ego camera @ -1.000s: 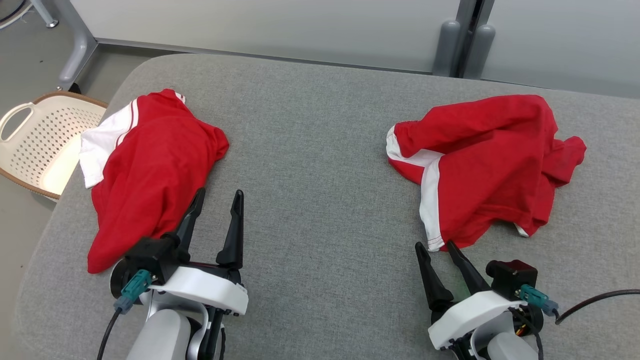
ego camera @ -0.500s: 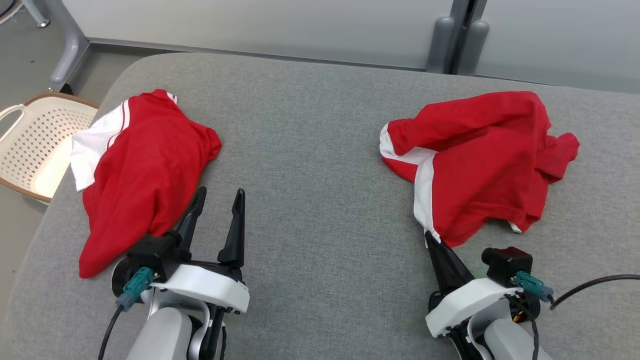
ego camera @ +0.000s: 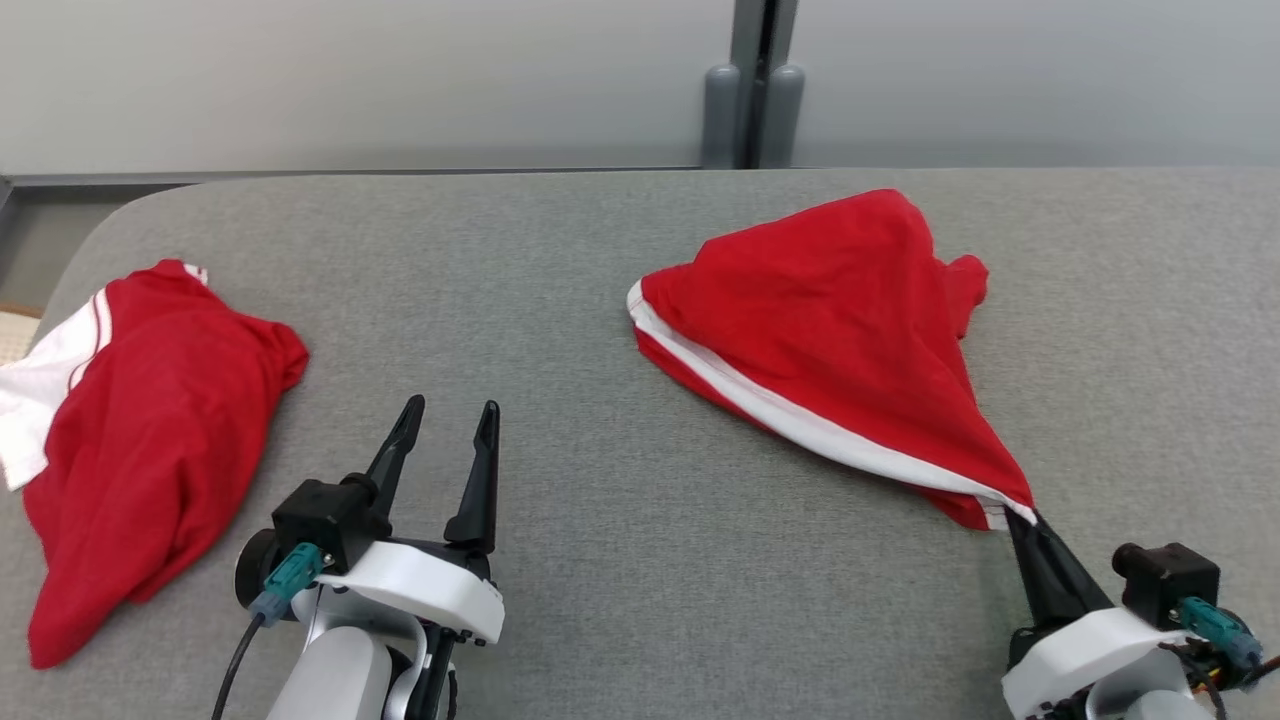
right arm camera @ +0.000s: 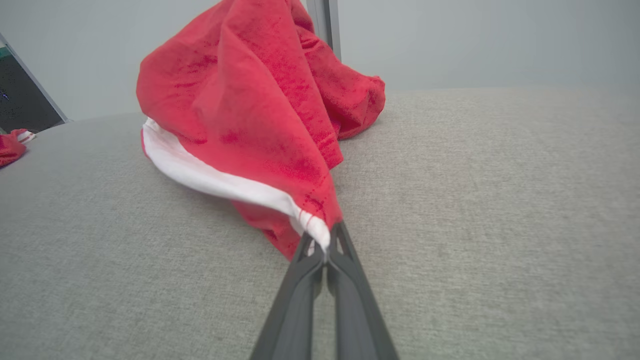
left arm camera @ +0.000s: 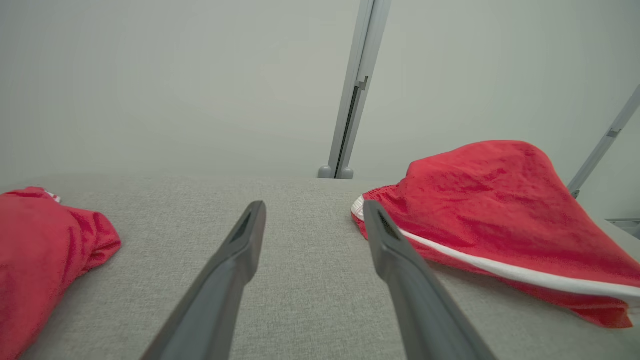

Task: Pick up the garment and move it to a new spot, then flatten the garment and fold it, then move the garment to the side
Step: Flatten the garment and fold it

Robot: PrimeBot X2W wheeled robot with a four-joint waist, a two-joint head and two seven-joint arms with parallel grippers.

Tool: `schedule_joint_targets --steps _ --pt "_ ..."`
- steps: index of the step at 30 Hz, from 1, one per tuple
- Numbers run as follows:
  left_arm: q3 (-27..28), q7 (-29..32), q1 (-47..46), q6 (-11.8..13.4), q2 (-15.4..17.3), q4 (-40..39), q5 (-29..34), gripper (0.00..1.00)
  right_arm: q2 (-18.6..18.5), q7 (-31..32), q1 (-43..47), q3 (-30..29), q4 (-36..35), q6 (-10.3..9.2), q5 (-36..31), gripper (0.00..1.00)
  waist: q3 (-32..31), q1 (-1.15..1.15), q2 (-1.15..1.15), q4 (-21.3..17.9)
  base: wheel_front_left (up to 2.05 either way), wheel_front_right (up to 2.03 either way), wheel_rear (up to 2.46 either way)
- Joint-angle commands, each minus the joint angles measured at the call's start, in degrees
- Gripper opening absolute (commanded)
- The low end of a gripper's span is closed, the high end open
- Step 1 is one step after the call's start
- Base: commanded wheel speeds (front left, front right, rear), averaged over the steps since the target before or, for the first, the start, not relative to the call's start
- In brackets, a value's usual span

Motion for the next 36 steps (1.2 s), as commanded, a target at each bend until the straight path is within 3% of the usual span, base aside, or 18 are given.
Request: schedule_joint_targets --steps 1,9,11,17,22,36 --pt "-0.5 -0.1 -0.9 -0.1 0.2 1.1 0.5 1.0 -2.3 -0.1 1.4 -0.3 -1.6 -0.01 0.0 0.0 -0.8 0.0 0.0 -3.5 0.0 0.0 0.0" --pt "-3.8 -0.1 -3.1 -1.9 0.2 4.8 -0.6 1.0 -7.5 1.8 4.4 -0.4 -6.0 -0.01 1.6 0.0 -0.4 0.0 0.0 -8.3 0.0 0.0 0.0" --pt "-7.0 -0.1 -4.8 -2.8 0.2 8.2 0.0 1.0 -8.5 2.7 5.0 -0.4 -7.0 -0.01 1.6 0.0 0.4 0.0 0.0 -9.8 0.0 0.0 0.0" --pt "-15.2 -0.1 -10.8 -3.7 1.7 15.1 1.2 1.0 -7.3 2.9 3.5 -1.1 -7.0 -0.01 0.8 0.0 2.6 0.0 0.0 -12.1 0.0 0.0 0.0" --pt "-23.7 0.3 -16.8 -3.7 3.5 18.5 -1.9 1.0 -6.5 2.8 1.9 -0.2 -6.8 -0.01 0.3 0.0 4.6 0.0 0.0 -13.4 0.0 0.0 0.0" --pt "-36.5 0.9 -29.2 -3.7 7.3 27.5 -10.3 1.0 -4.9 1.2 -1.9 2.4 -4.4 -0.01 0.1 0.0 8.9 0.0 0.0 -16.1 0.0 0.0 0.0"
